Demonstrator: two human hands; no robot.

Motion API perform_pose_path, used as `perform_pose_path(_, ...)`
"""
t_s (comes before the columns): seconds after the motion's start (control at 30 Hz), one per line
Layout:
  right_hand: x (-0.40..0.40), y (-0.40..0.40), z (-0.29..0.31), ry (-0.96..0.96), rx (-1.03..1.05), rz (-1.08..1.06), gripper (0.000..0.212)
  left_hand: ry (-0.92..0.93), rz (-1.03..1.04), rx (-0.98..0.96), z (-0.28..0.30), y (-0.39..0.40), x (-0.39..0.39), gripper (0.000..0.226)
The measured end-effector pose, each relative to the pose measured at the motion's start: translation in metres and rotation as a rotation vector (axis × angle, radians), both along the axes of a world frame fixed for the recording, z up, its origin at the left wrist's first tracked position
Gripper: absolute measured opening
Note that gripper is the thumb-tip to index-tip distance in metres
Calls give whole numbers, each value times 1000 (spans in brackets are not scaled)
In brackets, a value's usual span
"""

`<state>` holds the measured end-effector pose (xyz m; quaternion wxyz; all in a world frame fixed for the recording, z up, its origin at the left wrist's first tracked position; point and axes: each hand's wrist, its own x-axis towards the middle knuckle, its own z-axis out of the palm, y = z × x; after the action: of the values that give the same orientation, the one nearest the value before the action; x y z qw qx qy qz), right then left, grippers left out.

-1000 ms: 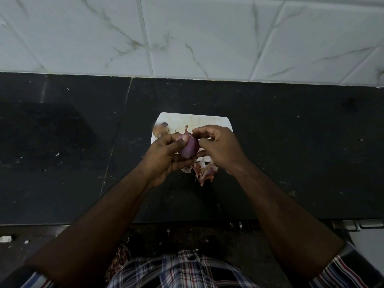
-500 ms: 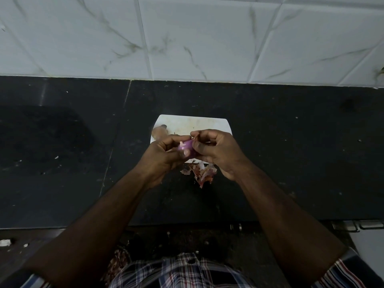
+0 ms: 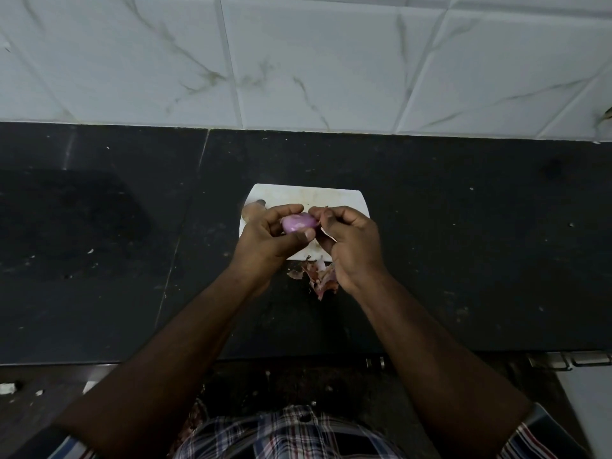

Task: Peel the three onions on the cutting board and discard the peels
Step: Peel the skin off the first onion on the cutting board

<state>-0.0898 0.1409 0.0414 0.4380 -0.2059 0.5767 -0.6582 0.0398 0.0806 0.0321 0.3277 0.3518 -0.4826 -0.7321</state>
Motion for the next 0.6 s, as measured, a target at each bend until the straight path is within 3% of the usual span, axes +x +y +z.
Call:
perform_pose_path(0.17,4,-1,-2,-217,-45,-4,25,-2,7,-107,-3,5,2,62)
perform_pose_path(0.33,-4,2,-1,-307,-62,44,15,-37,21,-100,-7,3,4,71)
perform_pose_path(0.4,-10,2,0,-208,10,132,26,-46,4,-118,-8,1,7,69)
perform_pose_path(0.47,-15,3,-2,38,113,213,33,-45,-35,-122,-9,1,9,65)
perform_pose_path(0.53,-17,3,-3,270,160,183,31,-27,-90,-67,-9,0,10,60)
perform_pose_path(0.6,-18,3,-6,375,148,96,27,-3,-108,-3,-8,-3,11,48)
